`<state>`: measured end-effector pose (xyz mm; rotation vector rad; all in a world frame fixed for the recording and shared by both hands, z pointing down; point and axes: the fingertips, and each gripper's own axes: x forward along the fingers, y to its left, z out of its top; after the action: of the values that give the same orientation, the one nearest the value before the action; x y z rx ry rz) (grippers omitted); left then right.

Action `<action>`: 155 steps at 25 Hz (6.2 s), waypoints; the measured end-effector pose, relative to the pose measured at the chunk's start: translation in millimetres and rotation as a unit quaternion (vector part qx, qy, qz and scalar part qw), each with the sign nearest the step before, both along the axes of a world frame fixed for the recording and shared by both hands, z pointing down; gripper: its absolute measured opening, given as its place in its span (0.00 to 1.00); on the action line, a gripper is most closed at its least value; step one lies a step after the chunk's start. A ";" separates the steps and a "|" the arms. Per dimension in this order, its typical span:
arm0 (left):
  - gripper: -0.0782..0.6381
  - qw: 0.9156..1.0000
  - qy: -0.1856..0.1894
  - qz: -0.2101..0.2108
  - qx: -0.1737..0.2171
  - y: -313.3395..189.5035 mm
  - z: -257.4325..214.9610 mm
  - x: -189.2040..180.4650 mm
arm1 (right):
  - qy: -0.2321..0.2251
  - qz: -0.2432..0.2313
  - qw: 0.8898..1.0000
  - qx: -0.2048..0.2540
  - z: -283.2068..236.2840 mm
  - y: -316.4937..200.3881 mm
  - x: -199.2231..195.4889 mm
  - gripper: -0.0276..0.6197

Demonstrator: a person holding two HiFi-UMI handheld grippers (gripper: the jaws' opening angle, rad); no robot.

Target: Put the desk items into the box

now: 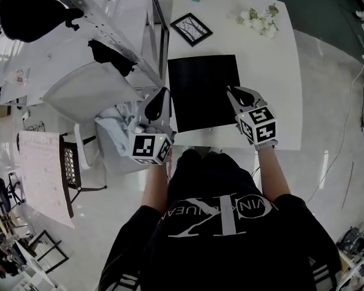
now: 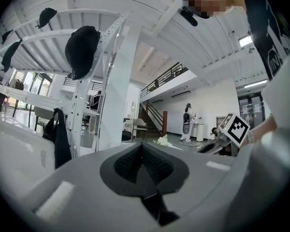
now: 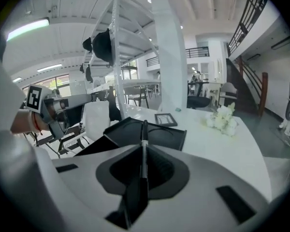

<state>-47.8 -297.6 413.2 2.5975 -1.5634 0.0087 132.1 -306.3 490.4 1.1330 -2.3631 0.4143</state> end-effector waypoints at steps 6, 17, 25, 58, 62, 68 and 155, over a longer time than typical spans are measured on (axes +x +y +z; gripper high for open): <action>0.10 1.000 0.001 -0.019 -0.003 8.2 1.1 -16.4 | -0.005 -0.074 0.997 -0.004 -0.1 9.9 -33.2 0.12; 0.10 0.999 0.003 -0.045 -0.022 24.2 16.5 -39.9 | 0.057 -0.208 0.976 -0.034 24.6 41.8 -77.9 0.12; 0.10 0.998 0.005 -0.060 -0.029 31.6 23.8 -51.1 | 0.156 -0.295 0.940 -0.070 59.7 63.3 -89.8 0.12; 0.10 0.996 0.008 -0.068 -0.051 35.5 44.4 -61.3 | 0.210 -0.294 0.928 -0.091 87.5 56.1 -85.7 0.12; 0.10 0.997 0.009 -0.060 -0.050 32.9 43.3 -57.7 | 0.189 -0.286 0.935 -0.093 79.9 56.2 -86.8 0.12; 0.10 0.998 0.009 -0.050 -0.045 26.9 40.2 -54.3 | 0.145 -0.257 0.950 -0.104 67.4 55.4 -85.5 0.12; 0.10 0.999 -0.013 -0.019 0.049 -33.0 -49.2 -23.0 | -0.096 0.090 0.967 0.216 -137.8 -27.8 54.8 0.06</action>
<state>-70.7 -330.6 364.0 2.6513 -1.6618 -0.0391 186.9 -334.1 352.7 1.5743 -2.6072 0.0641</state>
